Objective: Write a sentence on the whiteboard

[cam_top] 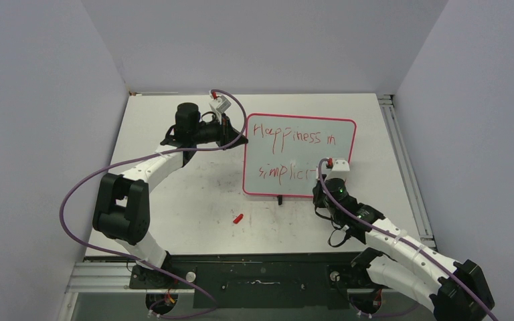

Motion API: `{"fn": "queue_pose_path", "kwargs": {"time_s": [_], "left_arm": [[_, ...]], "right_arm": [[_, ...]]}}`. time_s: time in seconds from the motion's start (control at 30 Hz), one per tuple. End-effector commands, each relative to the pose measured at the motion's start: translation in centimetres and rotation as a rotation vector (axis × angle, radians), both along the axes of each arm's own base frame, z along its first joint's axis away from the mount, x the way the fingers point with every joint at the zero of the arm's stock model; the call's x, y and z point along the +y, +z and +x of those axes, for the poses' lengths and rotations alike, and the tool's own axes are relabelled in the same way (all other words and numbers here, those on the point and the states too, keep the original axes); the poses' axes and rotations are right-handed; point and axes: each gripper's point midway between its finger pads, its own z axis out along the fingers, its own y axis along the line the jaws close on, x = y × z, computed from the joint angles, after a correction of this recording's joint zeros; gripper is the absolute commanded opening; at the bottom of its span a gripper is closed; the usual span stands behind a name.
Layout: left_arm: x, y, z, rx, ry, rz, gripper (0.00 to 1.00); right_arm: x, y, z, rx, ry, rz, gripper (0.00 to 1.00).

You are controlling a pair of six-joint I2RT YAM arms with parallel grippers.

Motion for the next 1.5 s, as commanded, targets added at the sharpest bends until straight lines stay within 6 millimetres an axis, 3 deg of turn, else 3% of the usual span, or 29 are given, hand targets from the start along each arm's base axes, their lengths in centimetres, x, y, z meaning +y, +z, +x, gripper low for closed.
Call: {"fn": "queue_pose_path", "kwargs": {"time_s": [0.0, 0.4, 0.67, 1.2, 1.47], "left_arm": [[0.1, 4.3, -0.1, -0.132, -0.021, -0.043, 0.0], [0.1, 4.3, -0.1, -0.132, -0.021, -0.043, 0.0], [0.1, 4.5, -0.2, -0.136, -0.022, -0.045, 0.0], [0.1, 4.8, -0.4, -0.141, -0.023, -0.051, 0.0], [0.1, 5.1, -0.5, -0.144, -0.024, -0.055, 0.0]], "right_arm": [[0.3, 1.7, 1.2, -0.052, 0.012, -0.009, 0.05], [1.1, 2.1, 2.5, -0.07, 0.032, -0.03, 0.05], [1.2, 1.1, 2.3, -0.033, 0.042, -0.038, 0.05], [1.3, -3.1, -1.3, 0.133, 0.054, 0.031, 0.05], [1.1, -4.0, -1.9, 0.171, 0.042, 0.035, 0.05]]}}
